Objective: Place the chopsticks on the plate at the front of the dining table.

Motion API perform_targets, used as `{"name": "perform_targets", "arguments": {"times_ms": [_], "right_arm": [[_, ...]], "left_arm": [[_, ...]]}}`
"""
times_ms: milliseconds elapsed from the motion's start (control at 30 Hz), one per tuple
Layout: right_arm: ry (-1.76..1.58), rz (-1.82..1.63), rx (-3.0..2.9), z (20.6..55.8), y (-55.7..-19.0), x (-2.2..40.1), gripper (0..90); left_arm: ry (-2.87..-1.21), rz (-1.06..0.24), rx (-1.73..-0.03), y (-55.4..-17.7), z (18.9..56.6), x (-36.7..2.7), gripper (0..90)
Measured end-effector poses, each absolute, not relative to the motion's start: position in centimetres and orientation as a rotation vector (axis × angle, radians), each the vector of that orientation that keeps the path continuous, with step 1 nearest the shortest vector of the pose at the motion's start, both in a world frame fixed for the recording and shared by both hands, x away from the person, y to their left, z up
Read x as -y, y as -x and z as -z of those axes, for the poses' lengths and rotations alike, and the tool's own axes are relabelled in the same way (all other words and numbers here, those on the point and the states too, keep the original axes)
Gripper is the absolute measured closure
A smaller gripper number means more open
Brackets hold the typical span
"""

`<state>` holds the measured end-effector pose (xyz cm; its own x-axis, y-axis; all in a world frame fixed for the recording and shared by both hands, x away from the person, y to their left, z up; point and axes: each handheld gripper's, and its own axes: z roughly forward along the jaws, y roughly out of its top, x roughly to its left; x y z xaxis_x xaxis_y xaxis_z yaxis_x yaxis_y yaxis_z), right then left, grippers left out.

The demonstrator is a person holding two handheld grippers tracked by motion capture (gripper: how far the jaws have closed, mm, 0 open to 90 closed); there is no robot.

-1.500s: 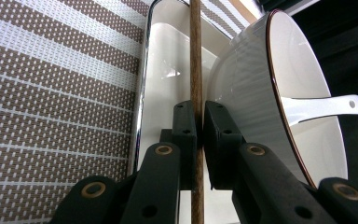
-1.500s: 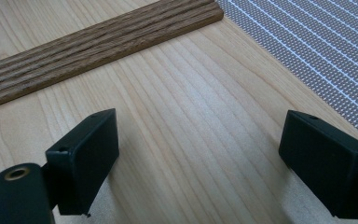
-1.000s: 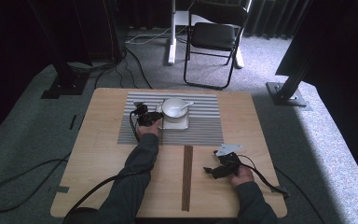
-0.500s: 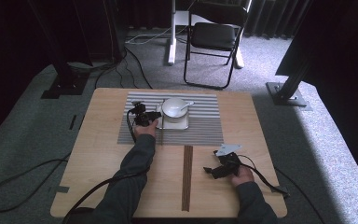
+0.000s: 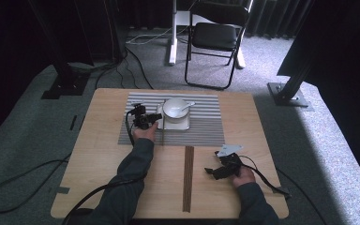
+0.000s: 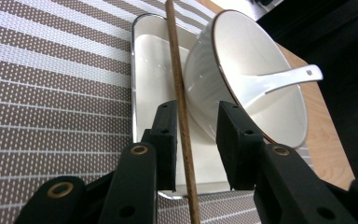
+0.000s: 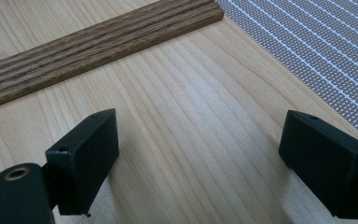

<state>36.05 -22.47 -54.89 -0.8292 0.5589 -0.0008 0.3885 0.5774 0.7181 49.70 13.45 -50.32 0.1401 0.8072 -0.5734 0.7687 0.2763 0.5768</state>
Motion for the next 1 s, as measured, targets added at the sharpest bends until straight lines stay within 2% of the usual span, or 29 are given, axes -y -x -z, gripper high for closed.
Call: {"name": "perform_targets", "arguments": {"times_ms": [1000], "right_arm": [[-0.787, -1.093, -2.582, 54.9, -36.1, 22.5, 11.3]], "left_arm": [[-1.604, -0.059, -1.457, -44.4, 49.4, -12.5, 62.8]]}}
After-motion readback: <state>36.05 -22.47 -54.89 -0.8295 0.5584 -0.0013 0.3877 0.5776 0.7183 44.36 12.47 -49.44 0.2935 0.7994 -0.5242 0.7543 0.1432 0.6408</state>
